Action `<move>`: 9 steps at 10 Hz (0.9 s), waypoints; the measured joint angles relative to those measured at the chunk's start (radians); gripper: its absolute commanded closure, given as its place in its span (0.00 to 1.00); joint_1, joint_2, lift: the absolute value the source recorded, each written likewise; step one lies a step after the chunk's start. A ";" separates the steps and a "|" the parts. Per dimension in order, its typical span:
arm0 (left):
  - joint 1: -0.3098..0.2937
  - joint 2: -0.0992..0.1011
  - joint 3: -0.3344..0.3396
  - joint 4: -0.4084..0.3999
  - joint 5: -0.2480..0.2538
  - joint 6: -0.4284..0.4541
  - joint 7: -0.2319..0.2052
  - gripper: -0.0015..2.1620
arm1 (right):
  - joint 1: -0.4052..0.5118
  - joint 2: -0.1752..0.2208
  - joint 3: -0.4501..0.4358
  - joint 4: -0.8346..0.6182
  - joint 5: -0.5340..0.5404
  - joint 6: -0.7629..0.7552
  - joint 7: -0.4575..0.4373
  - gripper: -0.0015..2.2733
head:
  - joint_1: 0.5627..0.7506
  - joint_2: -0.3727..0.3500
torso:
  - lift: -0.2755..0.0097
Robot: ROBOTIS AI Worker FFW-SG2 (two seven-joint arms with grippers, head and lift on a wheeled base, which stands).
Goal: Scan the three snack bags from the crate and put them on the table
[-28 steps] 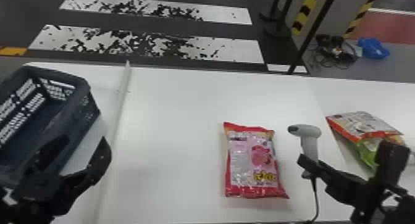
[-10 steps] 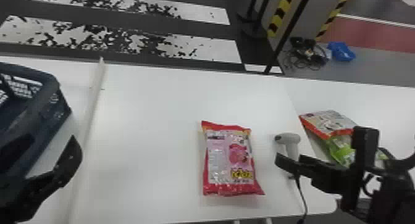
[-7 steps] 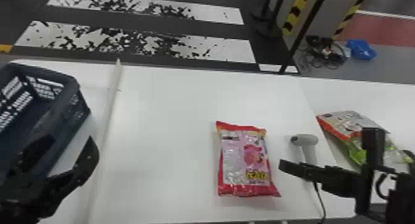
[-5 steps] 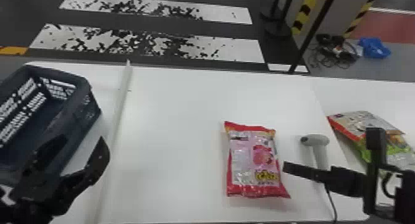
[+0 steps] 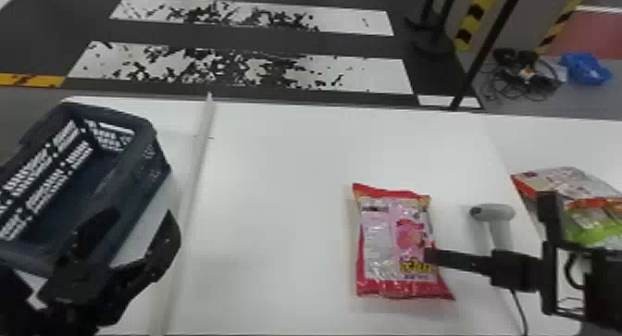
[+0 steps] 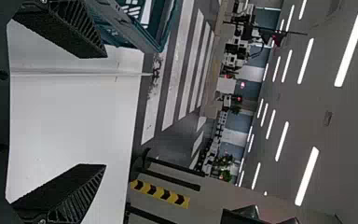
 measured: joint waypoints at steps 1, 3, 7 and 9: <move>0.007 0.000 0.005 0.000 0.000 -0.002 -0.002 0.01 | -0.015 -0.003 0.032 0.026 0.026 -0.024 0.002 0.02 | 0.70 0.44 | 0.64; 0.018 0.000 0.013 -0.001 0.000 -0.007 -0.004 0.01 | -0.034 -0.004 0.108 0.069 0.083 -0.069 0.003 0.04 | 0.70 0.48 | 0.64; 0.019 -0.003 0.013 0.002 0.000 -0.010 -0.007 0.01 | -0.052 -0.004 0.178 0.123 0.158 -0.105 0.032 0.99 | 0.70 0.51 | 0.64; 0.014 -0.003 0.010 0.006 0.000 -0.010 -0.007 0.01 | -0.037 -0.002 0.156 0.129 0.147 -0.164 0.027 0.99 | 0.70 0.50 | 0.64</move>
